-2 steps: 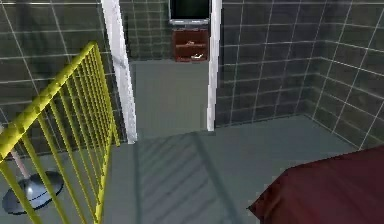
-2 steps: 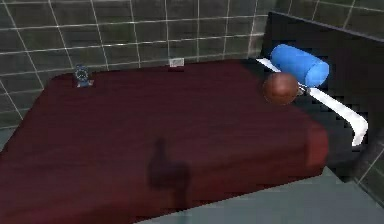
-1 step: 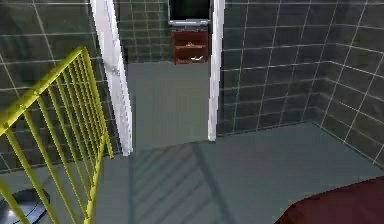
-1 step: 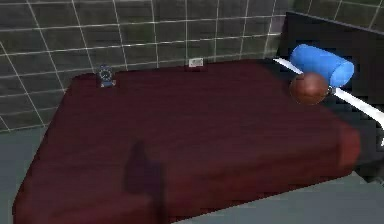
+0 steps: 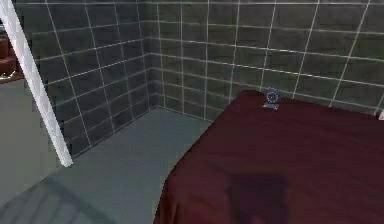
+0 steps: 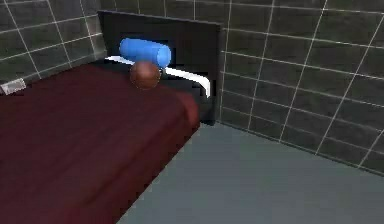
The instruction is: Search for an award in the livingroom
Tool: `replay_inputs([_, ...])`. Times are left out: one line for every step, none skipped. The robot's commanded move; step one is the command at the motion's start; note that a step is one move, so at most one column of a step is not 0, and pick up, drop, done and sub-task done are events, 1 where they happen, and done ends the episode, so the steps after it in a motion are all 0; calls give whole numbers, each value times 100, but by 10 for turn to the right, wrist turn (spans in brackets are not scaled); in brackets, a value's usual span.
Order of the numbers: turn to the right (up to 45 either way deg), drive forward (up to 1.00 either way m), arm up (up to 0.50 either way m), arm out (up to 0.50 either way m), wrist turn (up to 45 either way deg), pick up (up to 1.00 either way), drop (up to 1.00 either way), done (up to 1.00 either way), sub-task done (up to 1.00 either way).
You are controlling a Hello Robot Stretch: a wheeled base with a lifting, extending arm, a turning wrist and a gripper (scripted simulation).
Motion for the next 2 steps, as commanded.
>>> replay_inputs([300,0,0,0,0,0,0,0,0])
replay_inputs([0,5,0,0,0,0,0,0,0])
